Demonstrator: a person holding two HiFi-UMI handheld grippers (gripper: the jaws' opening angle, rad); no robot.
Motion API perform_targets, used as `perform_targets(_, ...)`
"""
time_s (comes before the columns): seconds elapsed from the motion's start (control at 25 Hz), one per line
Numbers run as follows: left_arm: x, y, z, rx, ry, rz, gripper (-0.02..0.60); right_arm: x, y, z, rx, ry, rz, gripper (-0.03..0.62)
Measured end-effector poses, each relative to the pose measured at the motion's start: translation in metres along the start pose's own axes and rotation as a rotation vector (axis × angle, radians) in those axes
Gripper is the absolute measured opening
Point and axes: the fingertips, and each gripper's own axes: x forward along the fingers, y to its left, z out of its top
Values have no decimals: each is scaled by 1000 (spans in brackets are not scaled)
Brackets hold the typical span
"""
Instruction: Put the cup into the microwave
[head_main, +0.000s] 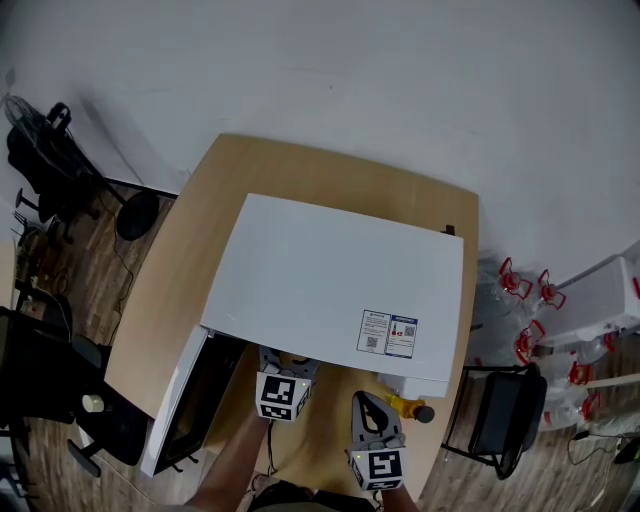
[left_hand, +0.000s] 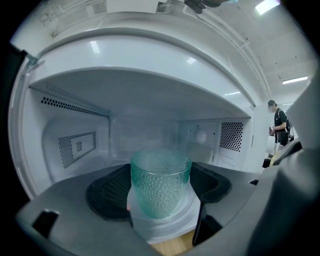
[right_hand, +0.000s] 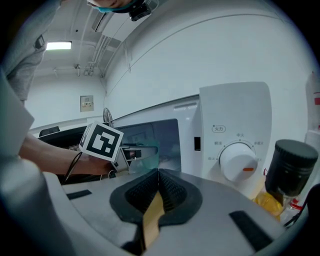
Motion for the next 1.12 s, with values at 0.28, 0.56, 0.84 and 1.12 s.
perform_targets(0.28,-4,-1,3,24,11,1,368,-3,2,-1,2,9,-2,18)
perform_targets(0.56,-17,-7,13,45,15,-4,368,-11,6,9,-8,-30,-6,18)
perform_targets(0.84,-39,-13,28,67,-8,-1,367,-28,15,21,-32,-66,-10,18)
perform_targets(1.12,-69,-21,42,64,-34,-1,367,-51,21,35,-50,-112,-33,18)
